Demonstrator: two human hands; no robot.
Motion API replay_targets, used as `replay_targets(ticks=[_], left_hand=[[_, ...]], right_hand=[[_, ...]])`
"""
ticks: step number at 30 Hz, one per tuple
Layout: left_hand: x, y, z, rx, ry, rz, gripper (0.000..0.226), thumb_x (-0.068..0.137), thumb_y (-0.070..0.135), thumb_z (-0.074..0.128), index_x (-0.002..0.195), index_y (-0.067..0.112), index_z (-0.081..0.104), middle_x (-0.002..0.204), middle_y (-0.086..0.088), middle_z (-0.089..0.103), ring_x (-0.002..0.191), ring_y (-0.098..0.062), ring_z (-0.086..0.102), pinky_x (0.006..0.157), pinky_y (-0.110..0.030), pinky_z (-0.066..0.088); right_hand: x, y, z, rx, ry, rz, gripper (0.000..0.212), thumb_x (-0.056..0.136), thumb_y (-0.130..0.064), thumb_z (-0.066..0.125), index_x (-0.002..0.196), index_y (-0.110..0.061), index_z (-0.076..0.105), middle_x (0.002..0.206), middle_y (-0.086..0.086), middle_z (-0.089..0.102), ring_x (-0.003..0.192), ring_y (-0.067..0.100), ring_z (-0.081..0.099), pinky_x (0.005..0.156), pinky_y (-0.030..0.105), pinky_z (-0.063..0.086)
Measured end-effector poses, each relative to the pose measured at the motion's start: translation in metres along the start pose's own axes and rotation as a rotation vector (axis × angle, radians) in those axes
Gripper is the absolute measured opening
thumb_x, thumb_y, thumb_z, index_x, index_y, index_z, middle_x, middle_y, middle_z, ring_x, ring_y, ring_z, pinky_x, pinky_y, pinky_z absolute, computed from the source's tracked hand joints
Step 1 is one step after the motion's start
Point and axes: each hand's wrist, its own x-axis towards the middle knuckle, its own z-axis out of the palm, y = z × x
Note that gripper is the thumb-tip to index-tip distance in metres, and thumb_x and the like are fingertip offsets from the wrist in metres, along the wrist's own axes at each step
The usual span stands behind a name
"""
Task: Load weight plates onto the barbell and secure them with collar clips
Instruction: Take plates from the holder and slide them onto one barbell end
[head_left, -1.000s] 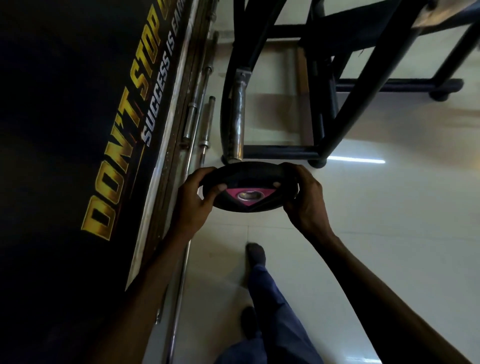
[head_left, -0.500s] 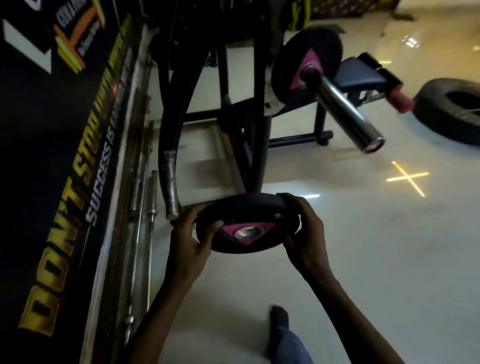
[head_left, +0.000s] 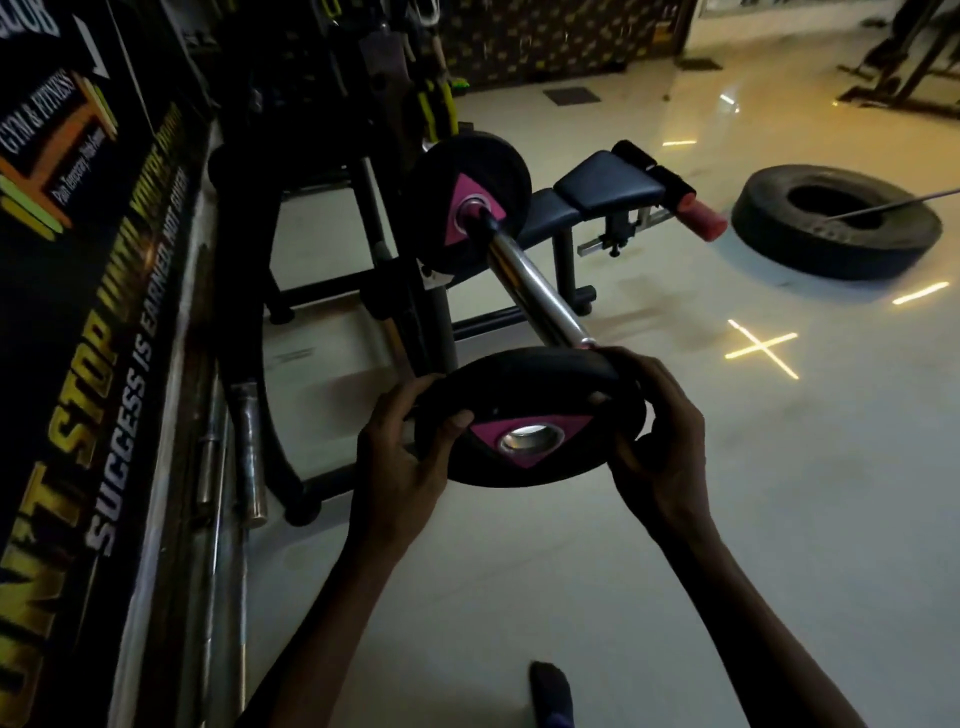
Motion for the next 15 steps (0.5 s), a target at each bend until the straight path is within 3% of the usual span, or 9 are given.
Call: replay_targets(ticks=[5, 10, 15], left_hand=[[0.034, 0.021, 0.044, -0.006, 0.036, 0.023, 0.047, 0.093, 0.036, 0.071, 0.13, 0.009, 0.065, 0.126, -0.008, 0.068, 0.118, -0.002, 0.062, 0.088, -0.006, 0.049], [0.05, 0.027, 0.077, 0.015, 0.11, 0.045, 0.04, 0.091, 0.034, 0.069, 0.127, 0.018, 0.063, 0.126, -0.007, 0.068, 0.115, 0.014, 0.059, 0.09, -0.005, 0.048], [0.056, 0.02, 0.085, 0.021, 0.173, 0.011, 0.04, 0.092, 0.045, 0.073, 0.126, 0.027, 0.061, 0.123, -0.003, 0.068, 0.117, -0.002, 0.062, 0.093, -0.012, 0.05]], right_hand=[[0.047, 0.021, -0.026, -0.004, -0.001, -0.017, 0.034, 0.095, -0.002, 0.069, 0.128, -0.007, 0.065, 0.122, 0.006, 0.069, 0.115, 0.016, 0.065, 0.093, 0.038, 0.056], [0.081, 0.042, -0.039, 0.006, -0.04, -0.005, 0.034, 0.096, -0.004, 0.069, 0.129, -0.007, 0.065, 0.121, 0.007, 0.07, 0.114, 0.018, 0.066, 0.091, 0.029, 0.054], [0.102, 0.059, -0.033, 0.076, -0.104, -0.017, 0.036, 0.095, 0.0, 0.068, 0.128, -0.012, 0.065, 0.122, 0.004, 0.07, 0.115, 0.013, 0.065, 0.094, 0.029, 0.054]])
